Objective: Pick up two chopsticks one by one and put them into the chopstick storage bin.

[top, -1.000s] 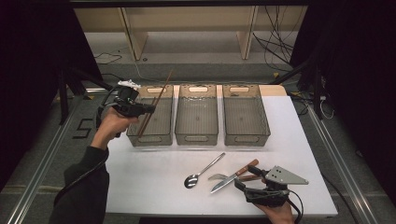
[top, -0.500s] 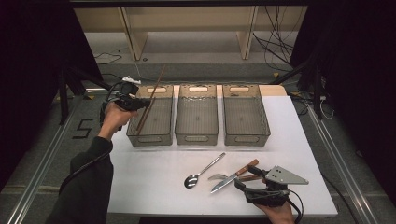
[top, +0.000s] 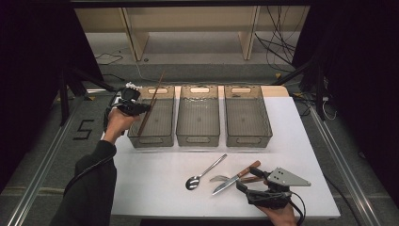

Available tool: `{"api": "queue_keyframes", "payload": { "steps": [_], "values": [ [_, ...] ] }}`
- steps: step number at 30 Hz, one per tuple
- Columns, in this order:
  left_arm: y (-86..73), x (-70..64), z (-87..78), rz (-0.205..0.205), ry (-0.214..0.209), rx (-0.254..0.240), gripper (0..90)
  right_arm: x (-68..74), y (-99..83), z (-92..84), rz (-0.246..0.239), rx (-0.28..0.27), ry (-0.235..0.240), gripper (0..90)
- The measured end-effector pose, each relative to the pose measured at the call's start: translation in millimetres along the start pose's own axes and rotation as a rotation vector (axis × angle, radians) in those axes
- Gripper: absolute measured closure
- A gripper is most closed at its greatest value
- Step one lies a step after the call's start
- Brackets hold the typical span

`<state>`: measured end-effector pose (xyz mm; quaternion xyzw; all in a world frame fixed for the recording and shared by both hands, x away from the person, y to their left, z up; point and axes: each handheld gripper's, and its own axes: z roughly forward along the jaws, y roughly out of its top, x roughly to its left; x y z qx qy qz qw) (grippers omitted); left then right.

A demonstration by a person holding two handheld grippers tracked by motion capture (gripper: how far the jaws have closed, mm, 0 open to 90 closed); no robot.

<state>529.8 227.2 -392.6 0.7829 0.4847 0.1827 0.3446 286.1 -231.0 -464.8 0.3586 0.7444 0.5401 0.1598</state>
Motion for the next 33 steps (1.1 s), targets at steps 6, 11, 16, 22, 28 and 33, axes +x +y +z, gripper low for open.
{"api": "queue_keyframes", "payload": {
  "steps": [6, 11, 16, 22, 28, 33],
  "values": [
    [-5.4, 0.6, 7.7, -0.01, 0.012, 0.005, 84.4, 0.3, 0.0, 0.1, -0.001, 0.002, 0.002, 26.1],
    [-7.7, -0.4, 12.4, -0.011, 0.012, 0.023, 84.3, 0.0, -0.1, 0.1, 0.001, 0.0, 0.001, 26.1],
    [-7.7, -0.9, 14.4, -0.015, 0.026, 0.03, 83.3, 0.3, 0.0, 0.0, 0.0, 0.001, 0.003, 26.1],
    [-7.1, -2.8, 11.1, -0.018, 0.032, 0.021, 74.7, 0.2, 0.1, -0.1, -0.001, -0.001, 0.003, 26.1],
    [-5.2, -11.3, -4.4, -0.031, 0.02, -0.002, 55.3, 0.3, 0.1, 0.1, 0.002, 0.001, 0.002, 26.2],
    [-11.6, -25.5, -26.8, -0.041, -0.027, -0.051, 44.0, 0.3, 0.1, 0.1, 0.002, 0.002, 0.002, 26.2]
  ]
}}
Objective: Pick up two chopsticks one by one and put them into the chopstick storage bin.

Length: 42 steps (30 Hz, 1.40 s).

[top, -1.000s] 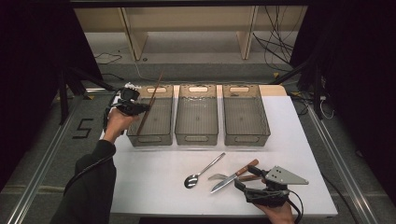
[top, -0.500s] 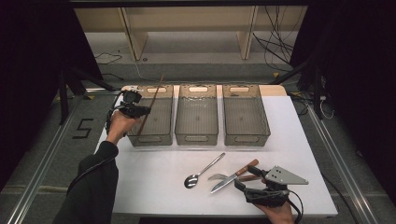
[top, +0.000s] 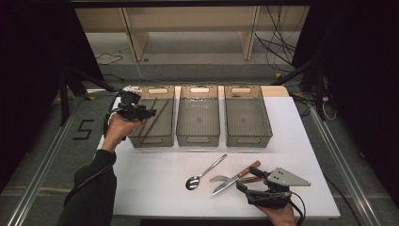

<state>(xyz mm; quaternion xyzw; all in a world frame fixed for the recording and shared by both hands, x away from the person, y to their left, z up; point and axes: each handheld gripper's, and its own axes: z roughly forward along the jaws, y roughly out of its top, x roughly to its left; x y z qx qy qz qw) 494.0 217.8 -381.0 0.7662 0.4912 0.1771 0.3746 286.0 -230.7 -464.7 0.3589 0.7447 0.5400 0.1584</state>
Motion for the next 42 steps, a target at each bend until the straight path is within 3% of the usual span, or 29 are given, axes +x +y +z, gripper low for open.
{"api": "queue_keyframes", "payload": {
  "steps": [11, 14, 16, 20, 28, 34, 42],
  "values": [
    [-33.0, -34.7, -30.0, 0.019, -0.089, -0.057, 33.7, 0.6, 0.0, 0.1, -0.002, 0.001, -0.001, 26.1],
    [-37.1, -40.8, -30.6, 0.04, -0.085, -0.04, 32.1, 0.8, -0.1, 0.4, -0.003, 0.003, 0.0, 26.2],
    [-39.5, -46.1, -32.4, 0.035, -0.075, -0.061, 31.7, 1.6, 0.1, 0.0, -0.008, 0.003, 0.001, 26.1],
    [-46.6, -57.3, -32.1, 0.055, -0.084, -0.06, 30.8, 2.0, 0.1, -1.3, -0.005, -0.002, 0.0, 26.1],
    [-56.0, -76.9, -26.5, 0.096, -0.144, -0.043, 28.0, 1.9, -0.3, -0.3, -0.01, 0.003, 0.001, 26.1],
    [-61.6, -90.2, -19.7, 0.118, -0.177, -0.007, 26.2, 1.6, -0.5, -0.2, -0.009, 0.003, 0.0, 26.1],
    [-65.6, -102.1, -12.7, 0.139, -0.224, 0.008, 24.8, 0.8, -1.4, -0.2, -0.005, 0.004, 0.005, 26.1]
  ]
}}
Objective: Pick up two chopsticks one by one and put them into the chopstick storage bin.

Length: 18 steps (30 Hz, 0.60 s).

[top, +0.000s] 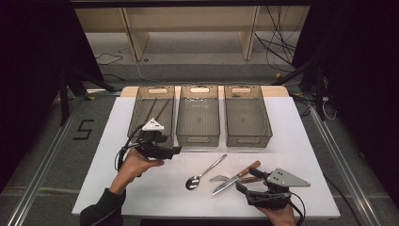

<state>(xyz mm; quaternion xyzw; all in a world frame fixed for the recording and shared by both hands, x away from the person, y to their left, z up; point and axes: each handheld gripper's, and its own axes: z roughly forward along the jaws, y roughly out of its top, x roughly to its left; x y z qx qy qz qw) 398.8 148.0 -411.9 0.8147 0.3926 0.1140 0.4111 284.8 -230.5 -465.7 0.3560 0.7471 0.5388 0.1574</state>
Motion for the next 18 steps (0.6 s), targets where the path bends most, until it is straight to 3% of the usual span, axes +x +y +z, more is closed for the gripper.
{"api": "queue_keyframes", "payload": {
  "steps": [12, 18],
  "values": [
    [-3.8, -19.4, 17.2, 0.059, -0.053, 0.038, 20.5, -0.6, -0.5, -0.2, 0.002, 0.0, 0.001, 26.1],
    [-6.4, -25.1, 23.9, 0.084, -0.048, 0.064, 19.0, -0.6, -0.1, 1.3, 0.001, -0.001, 0.004, 26.1]
  ]
}}
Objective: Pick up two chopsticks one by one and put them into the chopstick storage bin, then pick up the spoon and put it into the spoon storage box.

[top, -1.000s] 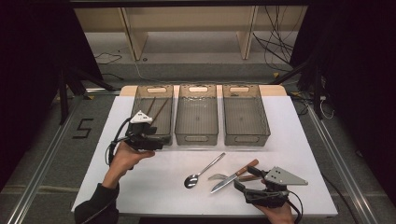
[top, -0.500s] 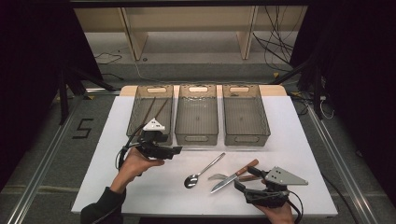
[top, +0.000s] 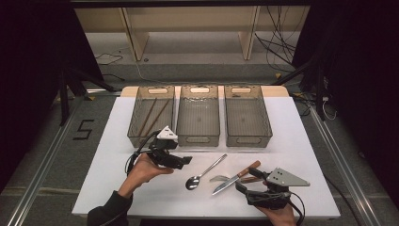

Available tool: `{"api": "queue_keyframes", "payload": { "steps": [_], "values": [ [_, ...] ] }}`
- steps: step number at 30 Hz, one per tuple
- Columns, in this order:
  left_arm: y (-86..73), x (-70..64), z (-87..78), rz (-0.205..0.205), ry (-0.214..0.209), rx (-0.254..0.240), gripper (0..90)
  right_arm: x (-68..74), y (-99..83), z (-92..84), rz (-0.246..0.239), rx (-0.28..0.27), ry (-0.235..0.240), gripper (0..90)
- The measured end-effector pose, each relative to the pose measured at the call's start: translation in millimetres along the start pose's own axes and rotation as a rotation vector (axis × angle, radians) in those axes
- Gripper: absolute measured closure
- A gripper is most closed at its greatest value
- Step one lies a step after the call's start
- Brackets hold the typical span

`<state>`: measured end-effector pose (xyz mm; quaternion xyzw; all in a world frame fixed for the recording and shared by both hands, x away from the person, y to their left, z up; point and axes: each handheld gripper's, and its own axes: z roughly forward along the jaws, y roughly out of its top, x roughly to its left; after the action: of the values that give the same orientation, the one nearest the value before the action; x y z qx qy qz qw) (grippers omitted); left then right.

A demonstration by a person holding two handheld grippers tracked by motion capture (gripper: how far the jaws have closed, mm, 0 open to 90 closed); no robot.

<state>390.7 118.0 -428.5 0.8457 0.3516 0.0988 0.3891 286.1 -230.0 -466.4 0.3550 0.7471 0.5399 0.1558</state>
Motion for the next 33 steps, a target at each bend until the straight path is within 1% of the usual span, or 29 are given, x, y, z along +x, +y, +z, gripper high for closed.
{"api": "queue_keyframes", "payload": {
  "steps": [3, 4, 7, 13, 14, 17, 19, 22, 24, 28, 29, 31, 32, 33],
  "values": [
    [-0.2, -3.0, 3.3, 0.013, -0.002, 0.012, 18.7, 0.0, -0.2, 0.5, -0.004, 0.001, -0.001, 26.2],
    [-0.3, -4.6, 4.6, 0.011, -0.005, 0.016, 18.7, -0.2, -0.2, 0.4, -0.002, 0.0, -0.002, 26.1],
    [-0.4, -8.7, 9.1, 0.028, -0.008, 0.033, 18.8, -0.2, -0.1, 0.1, 0.003, 0.0, -0.001, 26.1],
    [-2.7, -17.2, 19.7, 0.038, -0.012, 0.067, 19.9, -0.2, -0.3, 0.2, 0.0, 0.001, -0.001, 26.1],
    [-2.7, -17.8, 20.9, 0.048, -0.01, 0.077, 20.0, -0.1, -0.2, 0.0, 0.0, 0.0, -0.001, 26.2],
    [-3.3, -20.5, 25.0, 0.05, -0.004, 0.089, 20.5, -0.4, 0.0, 0.0, 0.002, -0.001, -0.001, 26.2],
    [-4.1, -22.8, 27.7, 0.047, -0.008, 0.1, 20.9, -0.8, -0.1, 0.1, 0.002, 0.001, 0.0, 26.1],
    [-5.0, -26.0, 31.2, 0.057, -0.015, 0.114, 22.4, -0.8, 0.1, 0.3, 0.001, 0.0, 0.0, 26.2],
    [-5.7, -28.6, 33.1, 0.057, -0.02, 0.119, 23.9, -0.7, 0.0, 0.7, 0.0, 0.002, 0.001, 26.1],
    [-7.0, -32.8, 36.2, 0.055, -0.042, 0.132, 29.1, 0.2, 0.0, 1.4, -0.003, 0.005, 0.003, 26.1],
    [-7.3, -33.1, 37.0, 0.062, -0.047, 0.139, 30.6, 0.4, -0.1, 1.7, -0.003, 0.006, 0.004, 26.2],
    [-8.6, -34.9, 39.2, 0.064, -0.057, 0.144, 34.7, 0.8, 0.0, 2.3, -0.006, 0.007, 0.005, 26.1],
    [-8.9, -35.7, 40.2, 0.073, -0.064, 0.151, 35.9, 1.0, 0.1, 2.6, -0.008, 0.007, 0.005, 26.2],
    [-9.4, -37.0, 41.3, 0.071, -0.068, 0.152, 37.1, 1.1, 0.2, 2.9, -0.013, 0.008, 0.005, 26.1]
  ]
}}
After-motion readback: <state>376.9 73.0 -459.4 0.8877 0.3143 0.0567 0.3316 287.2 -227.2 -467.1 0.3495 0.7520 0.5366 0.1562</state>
